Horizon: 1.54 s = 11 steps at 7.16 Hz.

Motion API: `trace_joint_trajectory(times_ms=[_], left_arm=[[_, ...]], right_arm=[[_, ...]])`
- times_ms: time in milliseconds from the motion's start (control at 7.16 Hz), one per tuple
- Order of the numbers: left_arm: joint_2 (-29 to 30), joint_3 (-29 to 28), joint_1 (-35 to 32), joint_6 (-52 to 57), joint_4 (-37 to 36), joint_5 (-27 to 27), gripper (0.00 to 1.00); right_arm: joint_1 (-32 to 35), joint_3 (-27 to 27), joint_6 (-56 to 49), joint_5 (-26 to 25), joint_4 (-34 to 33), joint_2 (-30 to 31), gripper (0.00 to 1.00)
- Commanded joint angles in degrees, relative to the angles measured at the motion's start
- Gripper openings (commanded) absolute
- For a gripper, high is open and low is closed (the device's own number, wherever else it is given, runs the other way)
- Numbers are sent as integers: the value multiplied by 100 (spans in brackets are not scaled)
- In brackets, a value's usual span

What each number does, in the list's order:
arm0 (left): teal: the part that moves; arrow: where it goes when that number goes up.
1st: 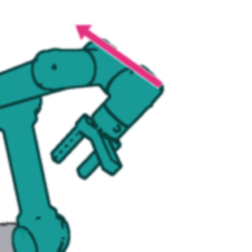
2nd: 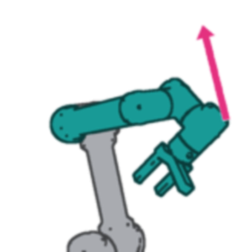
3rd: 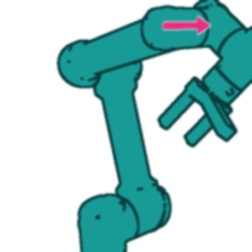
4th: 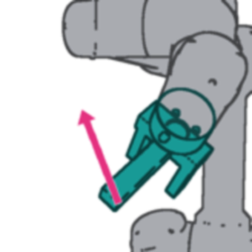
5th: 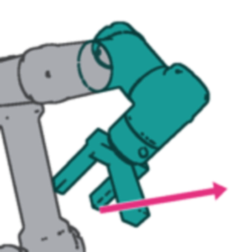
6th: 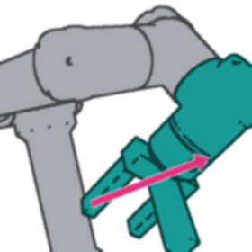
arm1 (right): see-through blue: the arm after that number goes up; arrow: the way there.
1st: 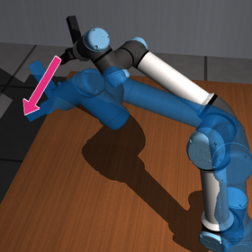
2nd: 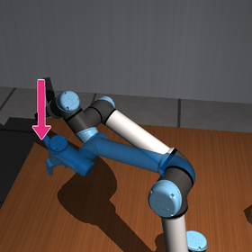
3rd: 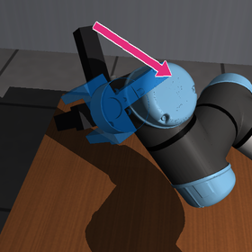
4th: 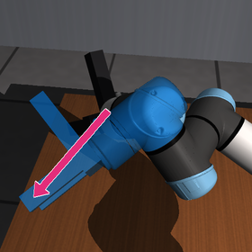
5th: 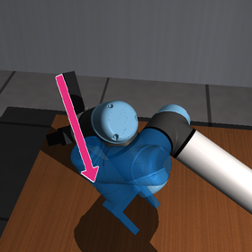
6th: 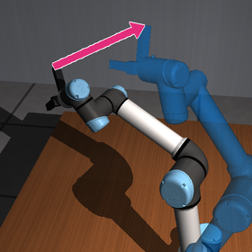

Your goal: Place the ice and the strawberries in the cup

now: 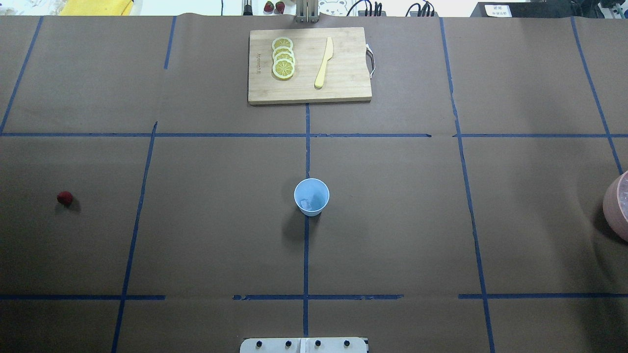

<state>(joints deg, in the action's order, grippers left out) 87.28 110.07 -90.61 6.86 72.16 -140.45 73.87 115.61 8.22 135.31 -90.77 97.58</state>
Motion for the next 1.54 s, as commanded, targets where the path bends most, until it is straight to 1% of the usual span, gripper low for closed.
trace_joint_trajectory(times_ms=[0,140,279,419,559,699,838,978,1118,1257,1397], left_arm=[[0,-29,0,0,0,0,100],[-9,-38,0,0,0,0,100],[-9,-47,0,0,-9,0,100],[-9,-55,9,-17,0,18,100],[0,-64,9,-18,0,26,100],[0,-64,9,-18,0,44,100],[0,-64,9,-18,0,53,100],[0,-64,9,-18,0,53,100],[0,-64,9,-18,0,53,100],[0,-64,9,-18,0,53,100],[0,-64,9,-18,0,53,100]], right_arm=[[-1044,216,1990,-13,-29,-955,0],[-1519,207,2783,-31,-55,-1438,0],[-2116,164,3530,-127,-255,-2061,0],[-2714,102,4147,-667,-788,-2876,0],[-3172,-116,4570,-1160,-1307,-3641,0],[-3455,-335,4966,-1382,-1330,-3997,0],[-3554,-720,5153,-1454,-1321,-4384,0],[-3763,-1072,5355,-1655,-1312,-4744,0],[-3844,-1398,5453,-1718,-1303,-5000,0],[-3940,-1549,5454,-1762,-1295,-5072,0],[-4011,-1733,5462,-1841,-1025,-5143,0]])
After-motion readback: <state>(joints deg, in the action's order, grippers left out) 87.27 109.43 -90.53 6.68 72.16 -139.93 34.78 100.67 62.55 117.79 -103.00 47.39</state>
